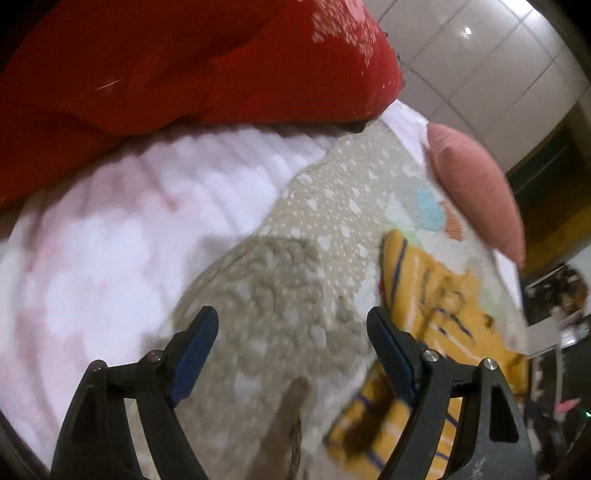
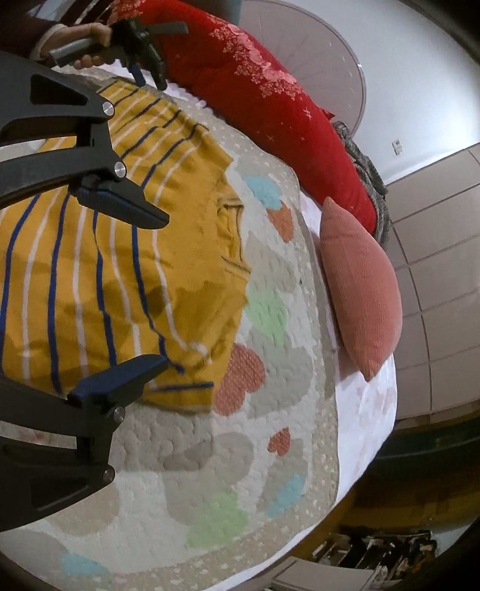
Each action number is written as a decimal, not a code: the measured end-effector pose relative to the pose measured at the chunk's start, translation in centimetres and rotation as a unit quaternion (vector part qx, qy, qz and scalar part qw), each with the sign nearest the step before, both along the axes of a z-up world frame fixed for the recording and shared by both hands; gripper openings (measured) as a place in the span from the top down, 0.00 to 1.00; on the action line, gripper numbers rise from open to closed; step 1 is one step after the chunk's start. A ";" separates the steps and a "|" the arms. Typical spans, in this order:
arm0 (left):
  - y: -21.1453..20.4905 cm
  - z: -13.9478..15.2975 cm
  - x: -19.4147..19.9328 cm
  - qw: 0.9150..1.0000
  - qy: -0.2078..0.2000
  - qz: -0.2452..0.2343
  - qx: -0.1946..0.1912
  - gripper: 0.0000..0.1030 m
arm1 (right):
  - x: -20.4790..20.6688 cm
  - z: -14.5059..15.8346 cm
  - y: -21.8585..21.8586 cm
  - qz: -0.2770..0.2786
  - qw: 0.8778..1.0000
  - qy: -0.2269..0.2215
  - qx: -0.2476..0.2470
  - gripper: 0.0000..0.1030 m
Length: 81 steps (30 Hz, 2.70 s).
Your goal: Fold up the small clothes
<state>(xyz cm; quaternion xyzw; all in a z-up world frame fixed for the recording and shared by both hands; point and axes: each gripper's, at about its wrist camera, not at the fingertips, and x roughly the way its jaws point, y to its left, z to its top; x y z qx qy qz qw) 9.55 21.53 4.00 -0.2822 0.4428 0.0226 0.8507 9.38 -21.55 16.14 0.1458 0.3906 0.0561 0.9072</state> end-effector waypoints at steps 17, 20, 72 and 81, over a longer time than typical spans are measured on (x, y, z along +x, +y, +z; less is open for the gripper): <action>-4.1 0.3 -12.3 0.993 -0.060 -0.078 -0.065 0.20 | 8.0 -1.9 23.0 0.178 0.979 0.097 0.005 0.22; -3.9 -0.1 -13.4 0.993 -0.060 -0.080 -0.062 0.20 | 9.8 -3.5 27.1 0.187 0.974 0.127 -0.006 0.18; -25.0 4.6 -7.0 0.958 -0.052 -0.283 -0.004 0.09 | -5.8 -0.8 -8.2 -0.082 0.990 -0.004 0.115 0.23; -28.4 -1.6 3.5 0.932 -0.001 -0.353 -0.079 0.07 | 1.2 -6.6 -9.3 -0.051 0.985 0.052 0.156 0.17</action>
